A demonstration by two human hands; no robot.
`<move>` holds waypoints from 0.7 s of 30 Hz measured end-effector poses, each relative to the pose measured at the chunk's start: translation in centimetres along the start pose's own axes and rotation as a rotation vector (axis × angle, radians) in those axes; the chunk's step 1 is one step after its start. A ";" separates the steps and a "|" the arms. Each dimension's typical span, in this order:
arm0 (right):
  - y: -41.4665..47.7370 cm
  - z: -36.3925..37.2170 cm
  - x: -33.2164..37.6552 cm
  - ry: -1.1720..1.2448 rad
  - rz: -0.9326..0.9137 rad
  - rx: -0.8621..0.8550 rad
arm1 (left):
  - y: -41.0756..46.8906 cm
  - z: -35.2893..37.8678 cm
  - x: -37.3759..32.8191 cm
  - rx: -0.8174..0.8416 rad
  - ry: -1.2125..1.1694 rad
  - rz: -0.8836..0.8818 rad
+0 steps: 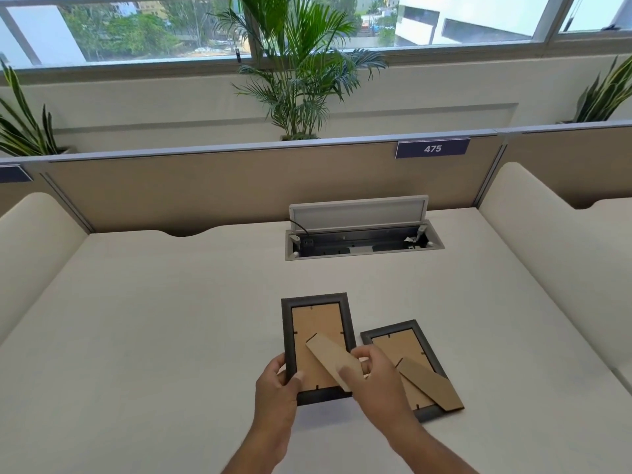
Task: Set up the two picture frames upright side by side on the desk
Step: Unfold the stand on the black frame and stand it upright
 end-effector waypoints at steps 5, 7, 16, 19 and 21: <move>-0.8 -1.1 2.0 0.347 0.018 0.076 | -0.4 -0.6 -0.4 0.014 -0.024 -0.010; -0.9 -1.2 2.3 0.348 0.004 0.070 | -0.5 -0.6 -0.6 0.021 -0.038 -0.016; -1.0 -1.8 2.5 0.284 0.030 0.084 | -0.8 -0.7 -0.8 0.112 -0.178 -0.130; -0.6 -2.2 2.8 0.210 0.000 0.051 | -1.0 -0.4 -1.0 0.126 -0.209 -0.122; -0.3 -2.6 3.6 0.130 -0.051 0.005 | -1.4 -0.1 -1.3 0.123 -0.206 -0.107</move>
Point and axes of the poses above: each hand's wrist, its own y-axis towards the middle knuckle, its own z-axis out of the palm, x = y × z, the point moved 6 cm from there along y, towards the middle knuckle, and after that the axes turned 7 degrees about -y, right-handed, at the moved point
